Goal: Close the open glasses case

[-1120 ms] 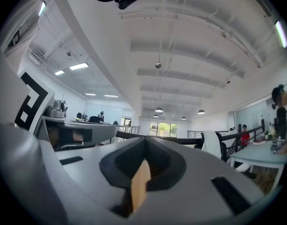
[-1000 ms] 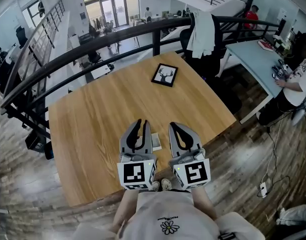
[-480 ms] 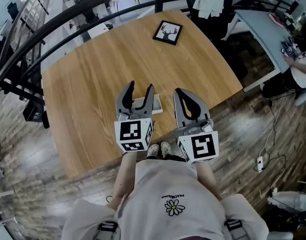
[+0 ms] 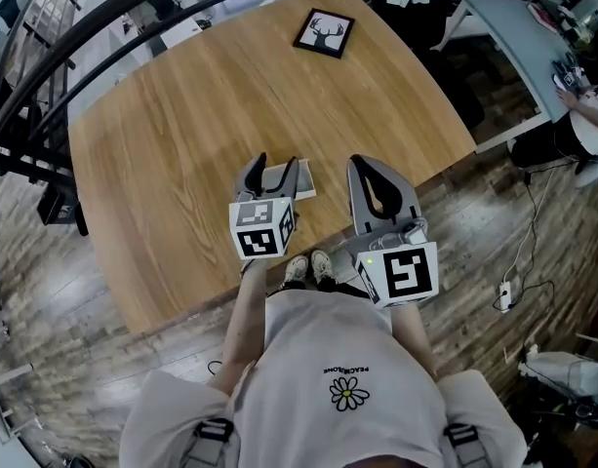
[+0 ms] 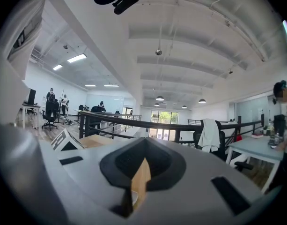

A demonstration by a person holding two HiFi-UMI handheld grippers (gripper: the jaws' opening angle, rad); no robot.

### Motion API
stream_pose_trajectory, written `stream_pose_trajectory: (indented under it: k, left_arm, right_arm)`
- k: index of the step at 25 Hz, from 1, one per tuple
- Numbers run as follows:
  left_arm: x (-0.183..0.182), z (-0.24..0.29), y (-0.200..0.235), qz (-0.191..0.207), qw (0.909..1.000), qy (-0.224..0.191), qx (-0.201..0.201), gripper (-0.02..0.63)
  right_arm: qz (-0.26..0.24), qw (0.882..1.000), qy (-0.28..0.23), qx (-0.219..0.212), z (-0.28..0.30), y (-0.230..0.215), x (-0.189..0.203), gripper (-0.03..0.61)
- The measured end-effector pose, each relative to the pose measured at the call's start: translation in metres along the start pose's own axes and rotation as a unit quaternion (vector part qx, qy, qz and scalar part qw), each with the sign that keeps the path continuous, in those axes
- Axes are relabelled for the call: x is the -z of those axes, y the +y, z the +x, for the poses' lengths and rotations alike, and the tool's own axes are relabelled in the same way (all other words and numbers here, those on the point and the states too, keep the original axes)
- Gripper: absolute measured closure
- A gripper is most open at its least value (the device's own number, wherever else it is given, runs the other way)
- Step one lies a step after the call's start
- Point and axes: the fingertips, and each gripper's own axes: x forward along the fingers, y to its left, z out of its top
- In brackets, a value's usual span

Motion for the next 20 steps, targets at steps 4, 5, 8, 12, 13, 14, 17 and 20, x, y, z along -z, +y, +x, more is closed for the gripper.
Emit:
stream_pose_trajectory:
  k: [4, 5, 8, 12, 13, 14, 17, 20]
  left_arm:
    - [0.023, 0.013, 0.012, -0.008, 0.9995, 0.029, -0.005, 0.368]
    - [0.029, 0.016, 0.013, -0.007, 0.9993, 0.037, -0.006, 0.365]
    - [0.044, 0.024, 0.017, -0.017, 0.9982, 0.058, -0.007, 0.365]
    - [0.061, 0.032, 0.021, -0.019, 0.9962, 0.085, -0.003, 0.365]
    - [0.065, 0.034, 0.021, -0.017, 0.9957, 0.091, -0.004, 0.365]
    - [0.068, 0.036, 0.022, -0.014, 0.9952, 0.096, -0.006, 0.364]
    - [0.075, 0.039, 0.024, -0.001, 0.9939, 0.11, -0.011, 0.365]
    - [0.08, 0.039, 0.025, 0.004, 0.9931, 0.117, -0.011, 0.365]
  right_arm:
    - [-0.002, 1.0, 0.009, 0.009, -0.004, -0.006, 0.004, 0.572]
    - [-0.003, 1.0, 0.013, 0.011, -0.006, -0.008, 0.006, 0.572]
    - [-0.005, 1.0, 0.019, 0.018, -0.009, -0.013, 0.01, 0.572]
    - [-0.005, 0.999, 0.027, 0.026, -0.014, -0.014, 0.014, 0.572]
    - [-0.006, 0.999, 0.028, 0.027, -0.015, -0.014, 0.015, 0.572]
    - [-0.006, 0.999, 0.029, 0.028, -0.016, -0.015, 0.015, 0.572]
    - [-0.01, 0.999, 0.031, 0.03, -0.017, -0.016, 0.015, 0.572]
    - [-0.01, 0.999, 0.032, 0.031, -0.018, -0.016, 0.015, 0.572]
